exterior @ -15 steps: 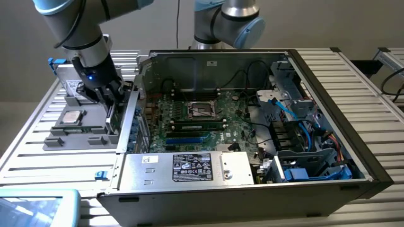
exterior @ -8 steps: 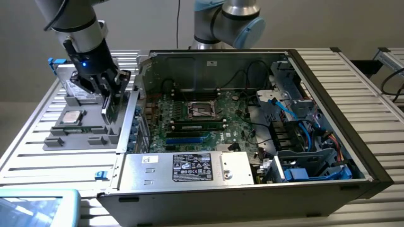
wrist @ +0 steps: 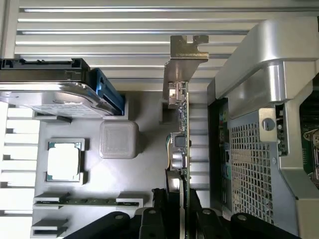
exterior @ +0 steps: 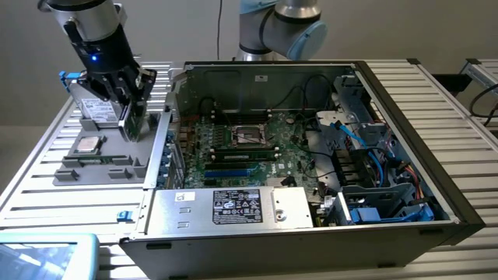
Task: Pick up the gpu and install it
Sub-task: 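Pick up the gpu and move the gpu toward the slot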
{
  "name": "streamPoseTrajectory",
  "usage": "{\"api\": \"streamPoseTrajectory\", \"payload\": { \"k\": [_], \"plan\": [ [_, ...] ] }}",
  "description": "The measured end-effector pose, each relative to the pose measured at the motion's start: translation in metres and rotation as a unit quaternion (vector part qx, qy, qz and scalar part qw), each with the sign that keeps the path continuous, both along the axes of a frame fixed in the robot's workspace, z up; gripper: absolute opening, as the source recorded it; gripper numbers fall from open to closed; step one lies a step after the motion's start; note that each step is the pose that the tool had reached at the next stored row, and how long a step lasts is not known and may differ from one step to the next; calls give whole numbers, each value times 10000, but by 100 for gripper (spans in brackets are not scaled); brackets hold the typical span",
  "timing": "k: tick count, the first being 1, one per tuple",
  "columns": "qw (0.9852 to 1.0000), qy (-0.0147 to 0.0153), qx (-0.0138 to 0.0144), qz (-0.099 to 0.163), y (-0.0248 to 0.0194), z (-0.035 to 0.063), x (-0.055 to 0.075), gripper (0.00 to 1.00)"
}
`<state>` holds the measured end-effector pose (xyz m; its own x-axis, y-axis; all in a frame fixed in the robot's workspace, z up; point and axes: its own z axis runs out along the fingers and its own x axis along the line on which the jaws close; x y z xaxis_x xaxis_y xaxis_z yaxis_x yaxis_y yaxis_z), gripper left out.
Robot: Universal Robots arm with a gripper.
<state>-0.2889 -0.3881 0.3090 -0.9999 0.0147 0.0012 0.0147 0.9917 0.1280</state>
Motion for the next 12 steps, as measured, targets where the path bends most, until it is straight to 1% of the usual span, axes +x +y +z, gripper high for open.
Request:
{"api": "streamPoseTrajectory", "payload": {
  "k": [12],
  "plan": [
    [10000,-2,0,0,0,542,-2,29]
  ]
}}
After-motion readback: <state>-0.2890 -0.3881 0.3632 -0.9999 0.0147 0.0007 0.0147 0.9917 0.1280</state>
